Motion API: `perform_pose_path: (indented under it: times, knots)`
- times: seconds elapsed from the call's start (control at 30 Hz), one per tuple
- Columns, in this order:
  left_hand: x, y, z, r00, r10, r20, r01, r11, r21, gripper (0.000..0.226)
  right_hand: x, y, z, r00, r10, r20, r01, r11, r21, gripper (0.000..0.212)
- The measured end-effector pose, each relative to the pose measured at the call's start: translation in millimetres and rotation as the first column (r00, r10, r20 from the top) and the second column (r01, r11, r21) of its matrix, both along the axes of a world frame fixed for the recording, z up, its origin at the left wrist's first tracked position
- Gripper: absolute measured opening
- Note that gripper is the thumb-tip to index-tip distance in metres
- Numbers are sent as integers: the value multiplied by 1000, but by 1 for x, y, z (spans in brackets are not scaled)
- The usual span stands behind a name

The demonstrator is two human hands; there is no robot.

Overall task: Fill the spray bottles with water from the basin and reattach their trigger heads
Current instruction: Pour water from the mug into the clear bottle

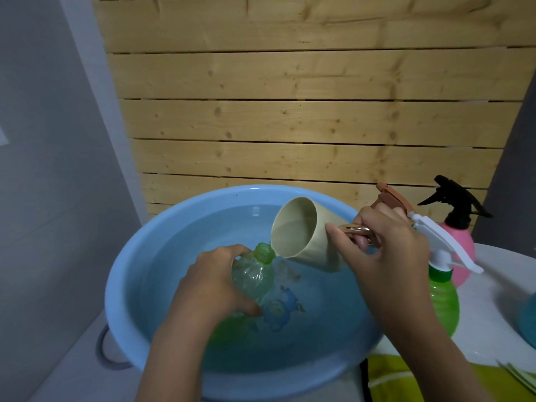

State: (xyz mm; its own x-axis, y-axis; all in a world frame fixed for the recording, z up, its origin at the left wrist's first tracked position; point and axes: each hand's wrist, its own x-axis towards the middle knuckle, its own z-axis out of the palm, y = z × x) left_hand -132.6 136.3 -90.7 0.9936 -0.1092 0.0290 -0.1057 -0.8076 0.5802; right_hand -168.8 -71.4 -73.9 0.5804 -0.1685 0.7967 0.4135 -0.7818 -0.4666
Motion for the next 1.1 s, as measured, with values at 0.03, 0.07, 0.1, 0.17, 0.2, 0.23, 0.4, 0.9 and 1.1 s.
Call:
perform_pose_path:
  times: [0.03,0.07,0.1,0.17,0.2,0.23,0.4,0.9,1.1]
  knots:
    - [0,0,0,1000,0,1,0,1000,3,73,0,0,1,1000,-3,6,3,1000,-11,49]
    - [0,0,0,1000,1,3,-1,1000,4,73,0,1,1,1000,-6,10,7,1000,-20,49]
    - [0,0,0,1000,1,4,-1,1000,6,73,0,1,1,1000,-9,15,9,1000,-25,48]
    - [0,-1,0,1000,-3,6,2,1000,7,72,0,0,0,999,-10,35,11,1000,-22,45]
    - [0,-1,0,1000,-5,6,5,1000,5,72,0,0,0,999,-10,42,11,1000,-20,43]
    - [0,-1,1,1000,-8,4,8,1000,1,72,1,0,-1,999,-9,47,11,1000,-22,43]
    - [0,-1,1,1000,-11,-1,11,1000,-8,72,1,1,0,998,-17,57,19,999,-36,40]
    - [-2,-2,3,1000,-22,-7,22,1000,-5,68,-2,6,3,992,-28,124,38,996,-81,41]
    - [-3,-2,4,1000,-25,-18,25,1000,-8,70,-2,9,3,989,-13,147,25,996,-81,41]
